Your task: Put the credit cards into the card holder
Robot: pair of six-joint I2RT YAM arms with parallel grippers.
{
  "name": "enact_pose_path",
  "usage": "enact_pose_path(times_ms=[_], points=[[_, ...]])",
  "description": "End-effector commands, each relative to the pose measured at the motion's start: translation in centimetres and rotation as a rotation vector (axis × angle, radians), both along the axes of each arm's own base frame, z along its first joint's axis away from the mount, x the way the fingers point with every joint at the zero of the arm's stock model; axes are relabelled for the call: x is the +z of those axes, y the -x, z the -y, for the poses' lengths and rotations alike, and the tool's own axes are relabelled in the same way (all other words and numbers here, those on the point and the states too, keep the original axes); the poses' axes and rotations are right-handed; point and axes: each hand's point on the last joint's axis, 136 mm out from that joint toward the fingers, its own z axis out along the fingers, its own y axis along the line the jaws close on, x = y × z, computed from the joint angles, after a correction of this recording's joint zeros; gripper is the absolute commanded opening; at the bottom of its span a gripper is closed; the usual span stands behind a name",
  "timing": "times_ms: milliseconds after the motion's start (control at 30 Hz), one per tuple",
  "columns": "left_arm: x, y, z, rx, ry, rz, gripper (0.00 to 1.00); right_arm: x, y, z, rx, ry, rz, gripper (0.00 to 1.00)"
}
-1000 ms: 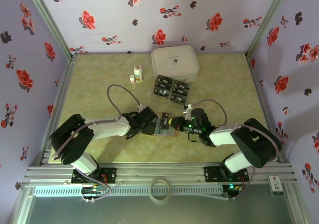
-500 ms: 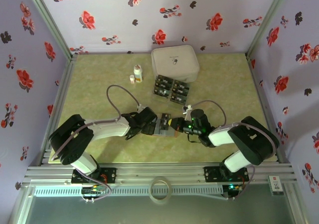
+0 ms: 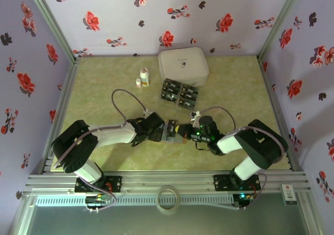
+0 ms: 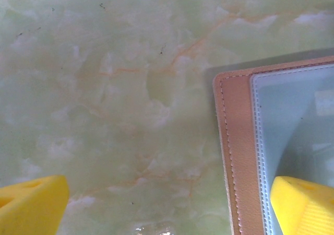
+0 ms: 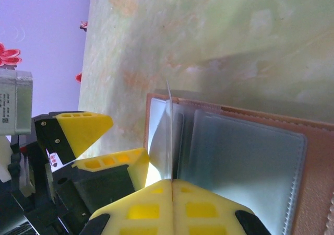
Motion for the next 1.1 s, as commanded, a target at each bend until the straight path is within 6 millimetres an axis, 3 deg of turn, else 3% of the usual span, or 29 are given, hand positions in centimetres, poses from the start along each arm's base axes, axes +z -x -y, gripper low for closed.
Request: enact_pose_path(times_ms=[0, 1067], points=[[-0.7, 0.7, -1.3, 0.009, -0.053, -0.009, 1.00, -0.4, 0.4, 0.1, -0.003, -0.005, -0.003, 0.00], [-0.7, 0.6, -1.3, 0.007, -0.050, -0.006, 1.00, -2.4, 1.7, 0.4, -0.021, -0.001, -0.077, 0.00]])
